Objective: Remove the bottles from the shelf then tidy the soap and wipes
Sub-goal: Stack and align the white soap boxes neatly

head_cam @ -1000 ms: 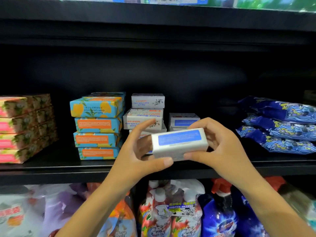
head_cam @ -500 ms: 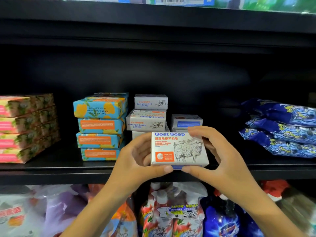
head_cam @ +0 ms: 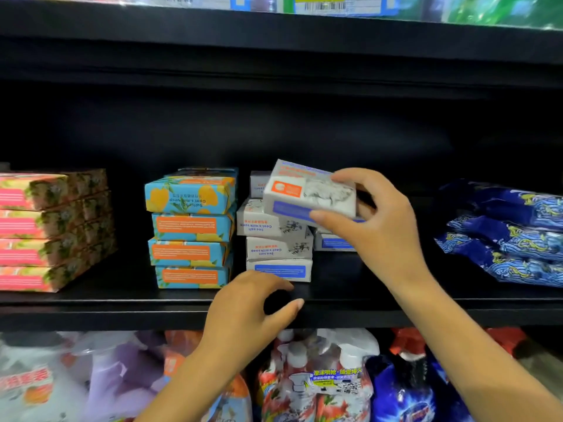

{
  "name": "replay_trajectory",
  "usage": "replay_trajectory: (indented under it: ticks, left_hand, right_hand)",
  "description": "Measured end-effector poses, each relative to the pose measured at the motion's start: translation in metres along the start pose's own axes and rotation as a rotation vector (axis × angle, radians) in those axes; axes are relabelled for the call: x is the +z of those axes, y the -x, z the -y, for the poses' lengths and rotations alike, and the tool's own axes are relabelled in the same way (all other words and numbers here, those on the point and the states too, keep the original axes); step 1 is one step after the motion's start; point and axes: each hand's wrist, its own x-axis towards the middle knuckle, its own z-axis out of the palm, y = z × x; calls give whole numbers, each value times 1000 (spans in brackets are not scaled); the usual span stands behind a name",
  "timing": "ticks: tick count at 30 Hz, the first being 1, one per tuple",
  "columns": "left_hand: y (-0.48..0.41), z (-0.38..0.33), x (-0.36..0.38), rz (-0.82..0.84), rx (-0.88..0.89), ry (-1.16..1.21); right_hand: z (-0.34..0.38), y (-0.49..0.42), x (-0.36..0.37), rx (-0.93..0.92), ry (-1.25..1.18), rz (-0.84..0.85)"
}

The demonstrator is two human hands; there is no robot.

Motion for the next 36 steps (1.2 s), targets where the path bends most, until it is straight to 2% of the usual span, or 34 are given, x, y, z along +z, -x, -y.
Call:
replay_trajectory:
  ticks: [4, 8, 18, 22, 24, 26, 28, 30, 32, 36]
  left_hand:
    - [-1, 2, 1, -4, 5, -9]
    - [-1, 2, 1, -3, 4, -17]
    - [1, 0, 0, 15, -17, -27]
    - [1, 0, -1, 16, -19, -24]
    - [-2, 0, -1, 32, -29, -1]
    - [-5, -3, 1, 55, -36, 28]
    - [-8, -6, 2, 68, -35, 36]
    - [-9, -8, 3, 65, -45, 33]
    - [-8, -8, 3, 72, -60, 40]
    - [-7, -7, 1, 84, -65, 47]
  right_hand:
    - [-9, -28, 20, 71, 6, 59]
    - [-25, -36, 36, 44, 94, 107]
    - [-36, -14, 38, -51, 236, 85]
    - [-51, -9, 3, -101, 260, -21]
    - [-67, -11, -19, -59, 339, -62]
    - [-85, -18, -35, 66, 492, -6]
    - [-99, -27, -42, 183, 652, 155]
    - [-108, -31, -40, 231, 722, 345]
    - [-114, -32, -33, 226, 762, 464]
    - [-117, -29, -23, 159, 942, 446]
